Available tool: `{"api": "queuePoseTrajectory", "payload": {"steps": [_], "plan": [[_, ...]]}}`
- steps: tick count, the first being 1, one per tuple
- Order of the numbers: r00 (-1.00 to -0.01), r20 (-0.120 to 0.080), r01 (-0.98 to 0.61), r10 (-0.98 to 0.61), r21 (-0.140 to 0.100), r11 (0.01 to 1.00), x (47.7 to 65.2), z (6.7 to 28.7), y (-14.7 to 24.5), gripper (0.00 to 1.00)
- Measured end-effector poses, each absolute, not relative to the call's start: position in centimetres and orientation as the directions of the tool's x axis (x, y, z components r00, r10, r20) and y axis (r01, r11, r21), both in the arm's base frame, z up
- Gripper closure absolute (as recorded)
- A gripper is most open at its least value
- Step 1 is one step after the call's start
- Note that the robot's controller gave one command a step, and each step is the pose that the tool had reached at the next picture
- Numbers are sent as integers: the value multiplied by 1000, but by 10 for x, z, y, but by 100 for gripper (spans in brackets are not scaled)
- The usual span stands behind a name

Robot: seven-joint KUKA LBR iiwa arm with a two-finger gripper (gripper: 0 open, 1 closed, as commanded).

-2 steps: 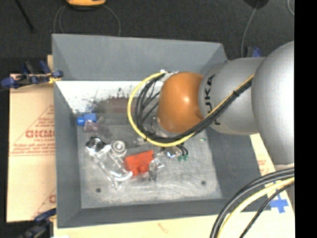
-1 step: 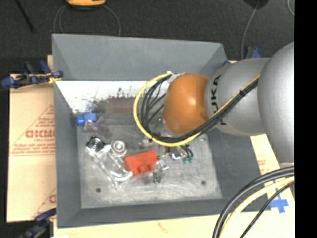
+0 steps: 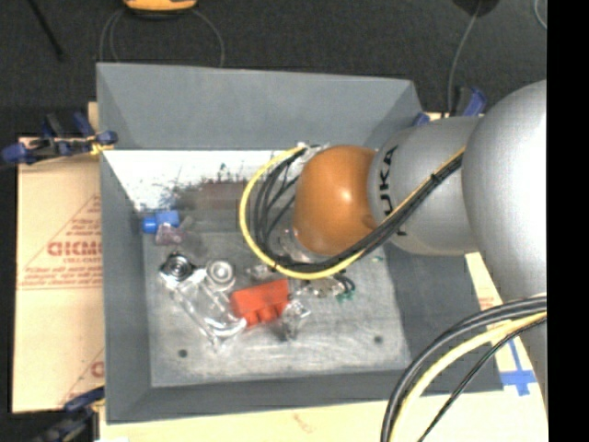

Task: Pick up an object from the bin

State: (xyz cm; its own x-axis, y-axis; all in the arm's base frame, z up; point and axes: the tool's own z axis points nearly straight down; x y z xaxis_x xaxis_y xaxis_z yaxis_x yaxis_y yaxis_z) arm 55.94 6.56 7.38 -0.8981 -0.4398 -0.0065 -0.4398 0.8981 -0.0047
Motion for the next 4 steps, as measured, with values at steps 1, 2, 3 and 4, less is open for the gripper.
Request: {"api": "queuePoseTrajectory", "payload": {"steps": [1,2,3,4], "plan": [[-600,-6,-800,-800,-9,600,576,74,103,0],[-603,-12,-798,-798,-10,603,578,77,105,100],[-608,-5,-794,-794,-5,608,580,94,104,100],[-614,-6,-790,-790,-4,614,581,96,103,100]]}}
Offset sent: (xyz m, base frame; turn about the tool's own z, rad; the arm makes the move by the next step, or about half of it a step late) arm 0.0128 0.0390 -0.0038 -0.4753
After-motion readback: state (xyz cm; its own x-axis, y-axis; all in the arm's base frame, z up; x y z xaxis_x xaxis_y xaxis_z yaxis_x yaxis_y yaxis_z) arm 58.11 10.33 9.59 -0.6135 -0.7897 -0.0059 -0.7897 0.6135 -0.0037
